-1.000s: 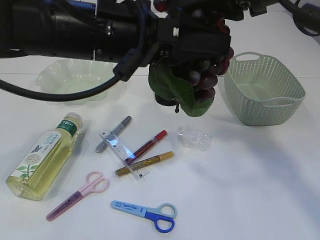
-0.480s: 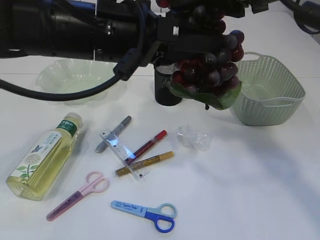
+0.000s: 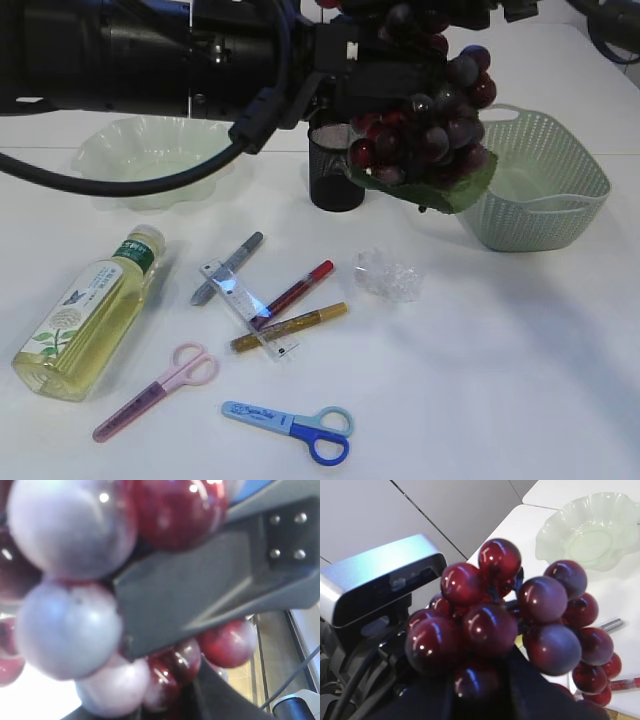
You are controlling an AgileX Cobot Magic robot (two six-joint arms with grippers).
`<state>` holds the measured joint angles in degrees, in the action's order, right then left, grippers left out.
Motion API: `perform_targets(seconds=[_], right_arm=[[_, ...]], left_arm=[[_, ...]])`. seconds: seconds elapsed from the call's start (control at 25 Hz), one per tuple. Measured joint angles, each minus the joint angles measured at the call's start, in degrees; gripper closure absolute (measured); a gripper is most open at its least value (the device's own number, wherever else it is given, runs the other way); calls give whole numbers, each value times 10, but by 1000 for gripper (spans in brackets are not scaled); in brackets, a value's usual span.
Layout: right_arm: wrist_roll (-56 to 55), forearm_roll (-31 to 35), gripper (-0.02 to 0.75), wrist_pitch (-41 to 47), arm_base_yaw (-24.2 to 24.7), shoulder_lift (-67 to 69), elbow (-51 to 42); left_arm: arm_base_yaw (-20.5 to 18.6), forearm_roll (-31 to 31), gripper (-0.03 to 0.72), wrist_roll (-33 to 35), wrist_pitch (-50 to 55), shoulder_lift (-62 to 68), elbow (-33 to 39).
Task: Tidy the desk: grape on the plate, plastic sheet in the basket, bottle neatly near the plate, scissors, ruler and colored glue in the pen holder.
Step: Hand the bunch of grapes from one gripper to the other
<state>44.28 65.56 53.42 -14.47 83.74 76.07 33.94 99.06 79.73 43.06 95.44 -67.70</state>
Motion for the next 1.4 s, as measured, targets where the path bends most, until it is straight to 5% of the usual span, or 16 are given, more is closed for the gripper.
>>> perform_targets(seconds=[0.48, 0.88, 1.16, 1.4], right_arm=[[1, 0, 537, 0, 0, 0, 0], [6, 4, 381, 0, 0, 0, 0], [6, 9, 192, 0, 0, 0, 0], [6, 9, 162, -17, 0, 0, 0]], left_arm=[[0, 1, 575, 0, 3, 0, 0], [0, 4, 578, 0, 15, 2, 0], [0, 6, 580, 0, 20, 2, 0], [0, 6, 581, 0, 21, 2, 0]])
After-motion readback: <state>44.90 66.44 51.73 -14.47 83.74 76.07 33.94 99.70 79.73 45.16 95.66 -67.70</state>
